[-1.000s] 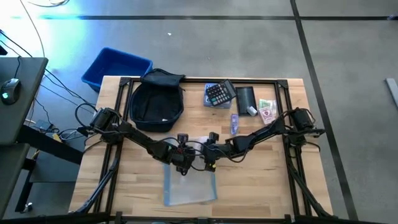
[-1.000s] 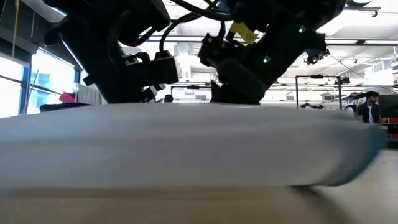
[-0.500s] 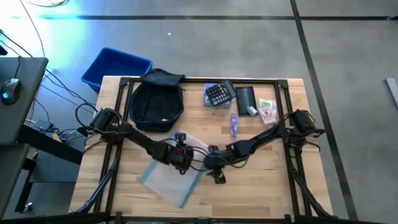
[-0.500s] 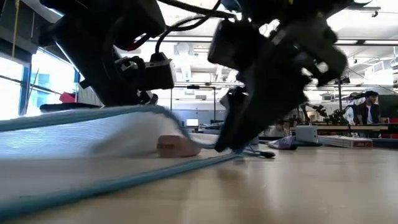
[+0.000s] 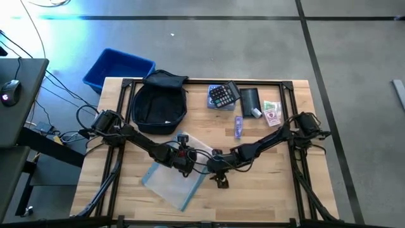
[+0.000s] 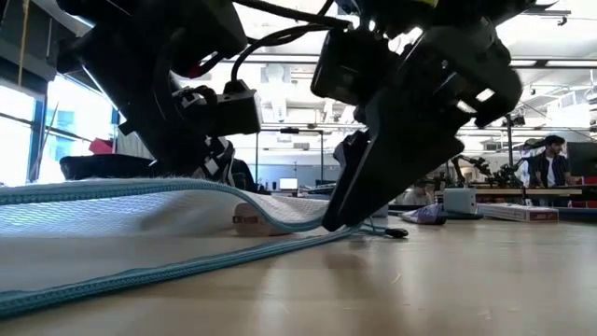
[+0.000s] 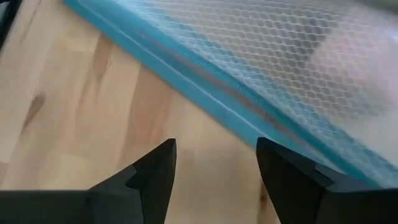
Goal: Unpack backpack
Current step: Remove the pink charger adapter from the blue zipper bag
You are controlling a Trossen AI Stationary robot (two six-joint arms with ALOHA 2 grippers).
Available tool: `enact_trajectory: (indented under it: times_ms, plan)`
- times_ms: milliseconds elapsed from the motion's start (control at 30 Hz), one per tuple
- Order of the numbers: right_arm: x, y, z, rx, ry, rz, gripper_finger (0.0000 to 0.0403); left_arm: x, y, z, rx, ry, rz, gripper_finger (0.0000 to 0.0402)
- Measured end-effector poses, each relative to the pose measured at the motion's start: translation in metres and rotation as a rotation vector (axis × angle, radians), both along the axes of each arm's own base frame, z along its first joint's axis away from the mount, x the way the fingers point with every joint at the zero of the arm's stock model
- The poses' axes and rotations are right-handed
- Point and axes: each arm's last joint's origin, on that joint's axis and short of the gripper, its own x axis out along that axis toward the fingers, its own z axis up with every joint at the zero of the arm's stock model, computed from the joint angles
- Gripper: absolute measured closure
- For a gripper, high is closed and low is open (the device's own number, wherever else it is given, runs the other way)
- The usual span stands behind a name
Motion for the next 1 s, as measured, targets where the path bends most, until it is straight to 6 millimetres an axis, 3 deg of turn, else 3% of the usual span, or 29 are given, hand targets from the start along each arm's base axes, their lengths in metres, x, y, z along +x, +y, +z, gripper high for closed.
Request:
enact_trajectory:
  times_ms: [267,567,767,900,1000]
  plan:
    - [0.012,-0.006,-0.006,-0.087,-0.123,-0.127,0.0194,0.001,0.0,0.0,-0.01,-0.01,0.005,0.0402]
    - [0.015,-0.009,0.018,-0.227,-0.27,-0.251,0.0194,0.002,-0.001,0.001,-0.047,-0.009,-0.023,0.0402]
    - [0.011,-0.011,0.017,-0.229,-0.222,-0.237,0.0194,0.006,-0.004,0.002,-0.079,-0.02,-0.079,0.0402]
    - [0.001,-0.013,0.032,-0.241,-0.181,-0.288,0.0194,0.005,-0.003,0.002,-0.075,-0.017,-0.068,0.0402]
    - [0.005,-0.016,0.032,-0.225,-0.207,-0.332,0.0194,0.006,-0.002,0.002,-0.08,-0.025,-0.058,0.0402]
